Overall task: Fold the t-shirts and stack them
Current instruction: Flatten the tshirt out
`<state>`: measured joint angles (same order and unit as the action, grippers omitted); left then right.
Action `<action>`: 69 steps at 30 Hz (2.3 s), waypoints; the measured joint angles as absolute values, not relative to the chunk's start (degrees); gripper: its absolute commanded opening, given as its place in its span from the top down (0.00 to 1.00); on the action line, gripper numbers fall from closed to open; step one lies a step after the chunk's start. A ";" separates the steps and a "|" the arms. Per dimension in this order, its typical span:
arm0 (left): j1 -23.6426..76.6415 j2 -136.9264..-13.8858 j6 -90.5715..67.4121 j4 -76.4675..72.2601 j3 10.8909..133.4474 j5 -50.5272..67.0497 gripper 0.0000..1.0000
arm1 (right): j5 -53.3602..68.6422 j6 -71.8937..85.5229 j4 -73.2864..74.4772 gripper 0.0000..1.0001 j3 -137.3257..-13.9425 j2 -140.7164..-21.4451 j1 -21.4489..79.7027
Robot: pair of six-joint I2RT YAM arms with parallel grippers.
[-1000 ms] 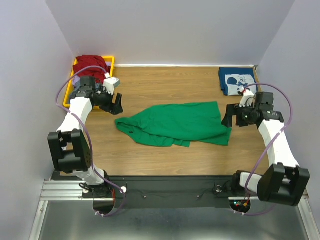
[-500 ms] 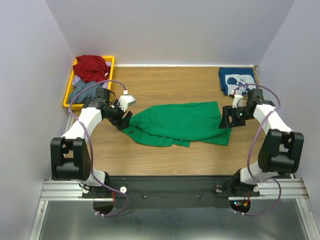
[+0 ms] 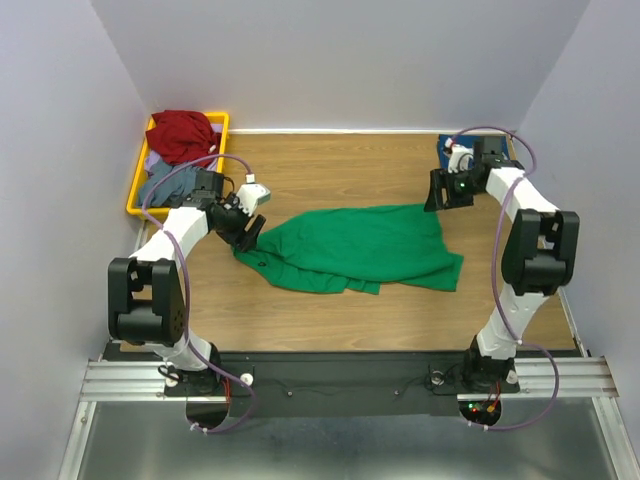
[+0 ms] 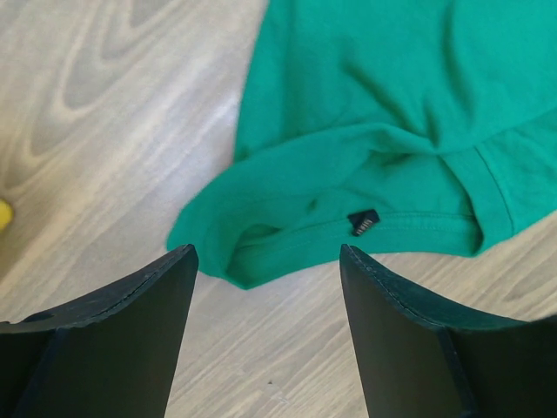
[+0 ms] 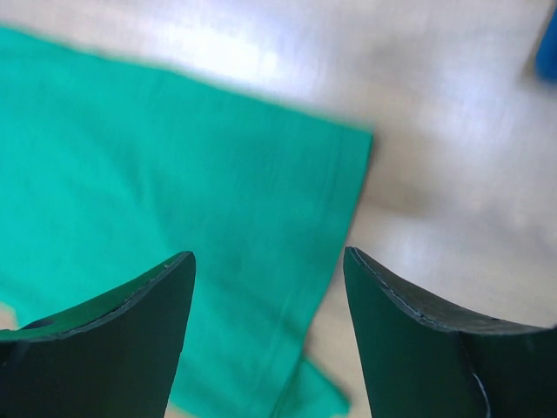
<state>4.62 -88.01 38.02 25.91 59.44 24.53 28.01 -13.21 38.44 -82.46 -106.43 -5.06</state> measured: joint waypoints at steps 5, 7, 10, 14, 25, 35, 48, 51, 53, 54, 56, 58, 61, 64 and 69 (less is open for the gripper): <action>3.20 -89.62 36.77 25.89 61.60 24.03 0.22 | 23.99 -11.99 36.38 0.25 -90.28 -115.04 -2.48; 2.74 -90.41 36.34 25.85 61.93 23.59 0.22 | 22.39 -11.92 35.92 0.24 -92.27 -117.71 -1.91; 2.46 -91.22 35.92 25.87 61.95 23.20 0.21 | 20.45 -11.97 35.57 0.24 -94.19 -120.68 -1.67; 2.50 -92.49 35.48 25.50 62.02 22.96 0.21 | 18.65 -12.08 35.55 0.31 -95.35 -123.17 -1.65; 2.81 -98.45 34.85 25.06 64.36 23.51 0.48 | 20.43 -12.27 35.51 0.99 -95.26 -124.01 -0.73; 2.72 -100.29 33.93 27.42 72.58 25.54 1.00 | 20.97 -12.21 36.88 0.99 -96.47 -122.61 -0.86; 2.50 -103.98 28.58 25.74 99.20 25.47 1.00 | 19.03 -8.71 38.04 1.00 -129.08 -121.67 -5.30; 2.50 -107.50 26.44 25.06 110.61 24.99 1.00 | 18.20 -7.46 37.41 0.99 -139.06 -122.43 -6.85; 2.52 -108.49 25.43 24.58 117.21 25.08 1.00 | 18.13 -7.27 36.42 0.99 -142.02 -121.49 -7.68; 2.52 -108.49 25.21 24.47 117.95 25.26 1.00 | 18.20 -7.25 35.70 0.99 -142.23 -119.96 -8.23; 2.50 -106.76 25.10 22.76 121.45 25.56 1.00 | 18.46 -7.27 34.85 1.00 -140.22 -116.75 -8.84; 2.50 -103.81 25.96 22.00 120.42 26.15 1.00 | 19.00 -8.03 34.30 0.99 -135.57 -110.98 -9.37; 2.50 -95.09 29.08 20.53 111.87 27.77 1.00 | 20.47 -11.00 32.29 0.99 -125.34 -101.12 -9.58; 2.96 -84.25 34.59 20.82 97.54 29.95 1.00 | 22.61 -16.16 30.09 1.00 -111.15 -89.27 -9.69; 5.32 -71.13 43.77 22.59 70.81 31.09 0.95 | 26.02 -28.14 30.30 0.99 -82.94 -69.82 -9.72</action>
<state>5.32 -71.13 43.77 22.59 70.81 31.09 26.02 -28.14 30.30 -82.94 -69.82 -9.72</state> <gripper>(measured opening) 0.040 0.021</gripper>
